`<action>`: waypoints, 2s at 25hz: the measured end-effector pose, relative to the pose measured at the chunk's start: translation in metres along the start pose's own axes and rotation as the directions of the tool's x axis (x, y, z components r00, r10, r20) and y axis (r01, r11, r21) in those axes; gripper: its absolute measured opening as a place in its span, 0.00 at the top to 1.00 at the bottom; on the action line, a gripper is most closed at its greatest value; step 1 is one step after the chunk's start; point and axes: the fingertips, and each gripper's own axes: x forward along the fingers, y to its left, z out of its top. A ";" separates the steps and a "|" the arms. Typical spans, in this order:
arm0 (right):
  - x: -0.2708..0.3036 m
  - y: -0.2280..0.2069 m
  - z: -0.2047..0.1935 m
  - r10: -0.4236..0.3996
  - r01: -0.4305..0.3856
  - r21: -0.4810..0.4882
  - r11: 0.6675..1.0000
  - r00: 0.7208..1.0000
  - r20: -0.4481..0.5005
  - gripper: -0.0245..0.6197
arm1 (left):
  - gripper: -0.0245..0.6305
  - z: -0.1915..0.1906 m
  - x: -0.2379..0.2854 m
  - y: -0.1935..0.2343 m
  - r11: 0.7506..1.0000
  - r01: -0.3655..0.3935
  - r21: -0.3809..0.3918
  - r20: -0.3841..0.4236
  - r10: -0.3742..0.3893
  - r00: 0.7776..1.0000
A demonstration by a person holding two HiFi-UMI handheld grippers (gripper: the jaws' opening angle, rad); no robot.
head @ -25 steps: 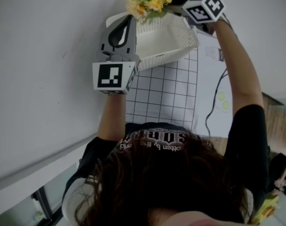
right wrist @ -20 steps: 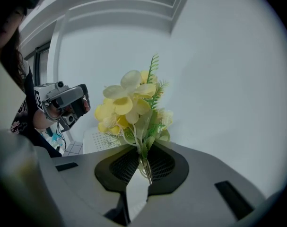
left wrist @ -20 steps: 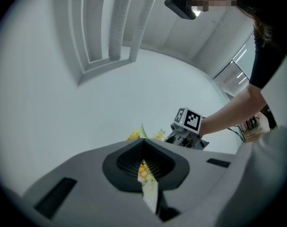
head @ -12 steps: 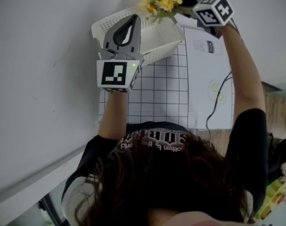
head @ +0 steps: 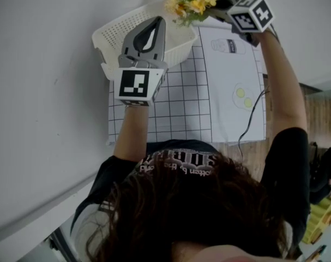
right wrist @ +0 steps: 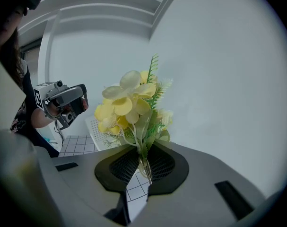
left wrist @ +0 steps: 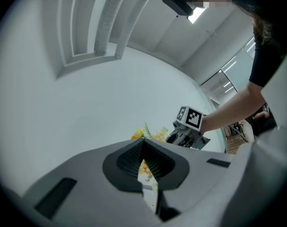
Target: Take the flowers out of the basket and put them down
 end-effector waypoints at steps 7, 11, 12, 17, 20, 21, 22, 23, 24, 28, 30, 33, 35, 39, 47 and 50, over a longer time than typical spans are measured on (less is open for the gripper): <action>-0.017 -0.001 -0.011 -0.019 0.019 0.010 1.000 1.000 0.000 0.87 | 0.96 0.002 0.001 -0.016 1.000 0.015 0.004 -0.004 -0.015 1.000; -0.019 0.000 -0.012 -0.021 0.021 0.007 1.000 1.000 0.001 0.87 | 0.96 0.001 -0.001 -0.017 1.000 -0.002 0.014 -0.015 0.002 1.000; -0.019 0.002 -0.011 -0.020 0.020 0.006 1.000 1.000 0.002 0.87 | 0.96 0.002 -0.002 -0.019 1.000 0.001 0.011 -0.015 -0.001 1.000; -0.021 0.006 -0.009 -0.015 0.015 0.000 1.000 1.000 0.004 0.87 | 0.96 0.005 -0.006 -0.020 1.000 0.000 0.019 -0.014 0.000 1.000; -0.021 0.007 -0.008 -0.011 0.011 -0.003 1.000 1.000 0.010 0.87 | 0.96 0.006 -0.007 -0.020 1.000 0.001 0.016 -0.003 -0.001 1.000; -0.021 0.007 -0.007 -0.010 0.011 -0.003 1.000 1.000 0.011 0.87 | 0.96 0.006 -0.008 -0.020 1.000 0.002 0.016 -0.002 -0.002 1.000; -0.021 0.007 -0.007 -0.011 0.011 -0.002 1.000 1.000 0.011 0.87 | 0.96 0.006 -0.008 -0.020 1.000 0.001 0.017 -0.002 -0.001 1.000; -0.022 0.007 -0.007 -0.011 0.011 0.000 1.000 1.000 0.011 0.87 | 0.96 0.006 -0.009 -0.019 1.000 -0.002 0.017 -0.002 0.002 1.000; -0.022 0.007 -0.008 -0.013 0.013 0.001 1.000 1.000 0.009 0.87 | 0.96 0.007 -0.009 -0.019 1.000 -0.004 0.012 0.000 0.004 1.000; -0.022 0.008 -0.006 -0.012 0.012 -0.004 1.000 1.000 0.012 0.87 | 0.96 0.008 -0.009 -0.017 1.000 -0.009 -0.001 0.002 0.009 1.000; -0.023 0.008 -0.007 -0.012 0.012 -0.002 1.000 1.000 0.011 0.87 | 0.96 0.006 -0.010 -0.015 1.000 -0.017 0.010 0.000 0.017 1.000; -0.025 0.008 -0.011 -0.017 0.017 0.003 1.000 1.000 0.008 0.87 | 0.96 0.005 -0.009 -0.017 1.000 -0.014 0.008 -0.001 0.014 1.000; -0.029 0.006 -0.015 -0.025 0.025 0.008 1.000 1.000 0.007 0.87 | 0.96 0.005 -0.007 -0.022 1.000 -0.001 -0.005 0.000 0.001 1.000; -0.039 0.002 -0.024 -0.044 0.044 0.022 0.999 0.999 0.001 0.87 | 0.96 0.002 -0.005 -0.030 1.000 0.014 -0.002 -0.012 -0.014 1.000; -0.058 -0.003 -0.059 -0.079 0.080 0.081 0.994 0.997 -0.009 0.87 | 0.96 -0.004 0.001 -0.055 0.998 0.058 -0.007 -0.008 -0.058 0.998; -0.066 -0.004 -0.075 -0.099 0.100 0.105 0.989 0.995 -0.017 0.87 | 0.96 -0.008 0.003 -0.067 0.997 0.082 -0.014 -0.011 -0.082 0.997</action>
